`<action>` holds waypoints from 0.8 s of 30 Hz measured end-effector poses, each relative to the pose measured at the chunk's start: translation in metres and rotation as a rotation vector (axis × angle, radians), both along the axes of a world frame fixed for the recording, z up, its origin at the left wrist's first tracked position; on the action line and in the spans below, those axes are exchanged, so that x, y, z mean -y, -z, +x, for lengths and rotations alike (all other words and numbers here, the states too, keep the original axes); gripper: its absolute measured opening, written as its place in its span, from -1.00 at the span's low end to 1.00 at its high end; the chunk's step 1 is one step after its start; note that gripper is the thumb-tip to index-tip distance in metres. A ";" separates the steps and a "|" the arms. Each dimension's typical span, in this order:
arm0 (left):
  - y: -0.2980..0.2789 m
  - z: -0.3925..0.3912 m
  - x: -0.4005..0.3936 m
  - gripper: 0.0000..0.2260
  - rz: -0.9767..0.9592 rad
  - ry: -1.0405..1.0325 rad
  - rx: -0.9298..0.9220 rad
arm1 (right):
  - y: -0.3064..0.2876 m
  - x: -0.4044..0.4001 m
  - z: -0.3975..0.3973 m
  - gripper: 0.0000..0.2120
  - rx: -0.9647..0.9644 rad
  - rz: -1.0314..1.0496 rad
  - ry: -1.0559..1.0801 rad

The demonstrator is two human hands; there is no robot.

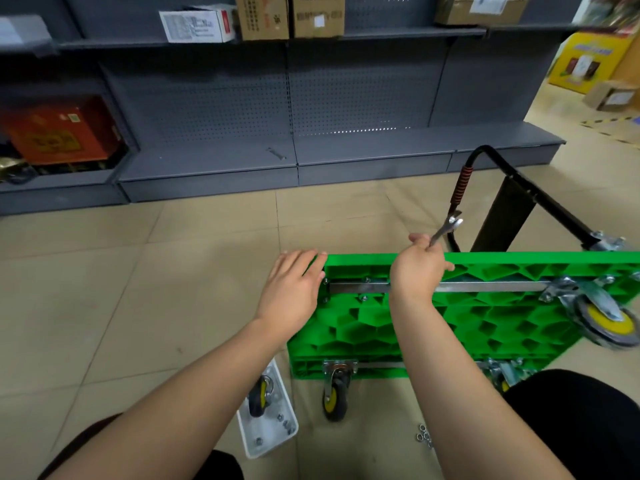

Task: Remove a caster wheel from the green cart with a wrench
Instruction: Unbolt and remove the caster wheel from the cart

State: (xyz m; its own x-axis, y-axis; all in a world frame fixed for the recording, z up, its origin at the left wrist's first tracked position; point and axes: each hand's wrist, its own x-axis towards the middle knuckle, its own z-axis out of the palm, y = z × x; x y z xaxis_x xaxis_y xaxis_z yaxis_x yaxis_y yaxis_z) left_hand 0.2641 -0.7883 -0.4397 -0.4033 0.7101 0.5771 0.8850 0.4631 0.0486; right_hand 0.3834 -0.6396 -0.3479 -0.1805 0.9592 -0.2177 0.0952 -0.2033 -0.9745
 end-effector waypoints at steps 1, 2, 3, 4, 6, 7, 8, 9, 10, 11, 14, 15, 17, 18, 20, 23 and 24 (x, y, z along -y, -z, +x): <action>0.000 0.001 0.001 -0.63 0.000 -0.003 0.001 | -0.001 0.000 -0.001 -0.59 -0.039 -0.024 0.018; 0.001 0.001 0.001 -0.63 0.002 -0.004 0.003 | -0.001 0.000 -0.003 -0.59 -0.078 -0.036 0.036; 0.001 0.002 0.000 -0.64 0.008 -0.005 0.005 | -0.001 0.000 -0.005 -0.60 -0.124 -0.038 0.060; 0.001 0.003 0.000 -0.65 0.017 -0.006 0.004 | 0.000 0.000 -0.007 -0.61 -0.161 -0.033 0.080; -0.001 0.005 -0.001 -0.69 0.040 -0.017 0.002 | 0.000 -0.003 -0.007 -0.66 -0.202 -0.024 0.095; -0.001 0.007 -0.002 -0.71 0.048 -0.026 0.006 | 0.001 -0.006 -0.006 -0.68 -0.239 -0.034 0.108; -0.003 0.009 -0.003 -0.71 0.055 -0.036 0.010 | 0.001 -0.008 -0.004 -0.69 -0.267 -0.045 0.115; -0.004 0.012 -0.003 -0.71 0.057 -0.046 0.016 | 0.001 -0.008 -0.003 -0.68 -0.281 -0.043 0.115; -0.004 0.014 -0.002 -0.70 0.057 -0.052 0.019 | 0.001 -0.007 -0.002 -0.67 -0.279 -0.028 0.109; -0.005 0.017 -0.001 -0.69 0.052 -0.054 0.023 | 0.003 -0.007 -0.003 -0.65 -0.279 -0.014 0.094; -0.007 0.021 0.001 -0.69 0.019 -0.079 0.047 | 0.004 -0.007 -0.003 -0.63 -0.307 0.010 0.053; -0.009 0.022 0.001 -0.70 0.008 -0.091 0.062 | 0.006 -0.010 -0.002 -0.63 -0.322 0.017 0.027; -0.014 0.024 -0.001 -0.70 -0.007 -0.111 0.097 | 0.008 -0.018 0.000 -0.64 -0.339 0.016 -0.035; -0.017 0.025 -0.001 -0.69 -0.016 -0.117 0.121 | 0.006 -0.021 0.002 -0.65 -0.344 0.015 -0.065; -0.024 0.027 -0.003 -0.60 -0.027 -0.129 0.177 | 0.006 -0.029 0.004 -0.65 -0.342 -0.001 -0.106; -0.038 0.029 -0.003 -0.44 -0.026 -0.122 0.348 | 0.008 -0.044 0.008 -0.64 -0.342 -0.025 -0.139; -0.044 0.030 -0.002 -0.39 -0.029 -0.116 0.433 | 0.010 -0.048 0.010 -0.63 -0.337 -0.033 -0.164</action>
State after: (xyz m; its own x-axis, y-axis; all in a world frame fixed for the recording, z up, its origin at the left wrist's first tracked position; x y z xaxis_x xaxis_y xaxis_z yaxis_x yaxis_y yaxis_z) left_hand 0.2941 -0.7859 -0.3961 -0.6817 0.6590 0.3179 0.7276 0.5650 0.3891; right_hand 0.3937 -0.5914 -0.3580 -0.3977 0.9051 -0.1501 -0.1960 -0.2437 -0.9498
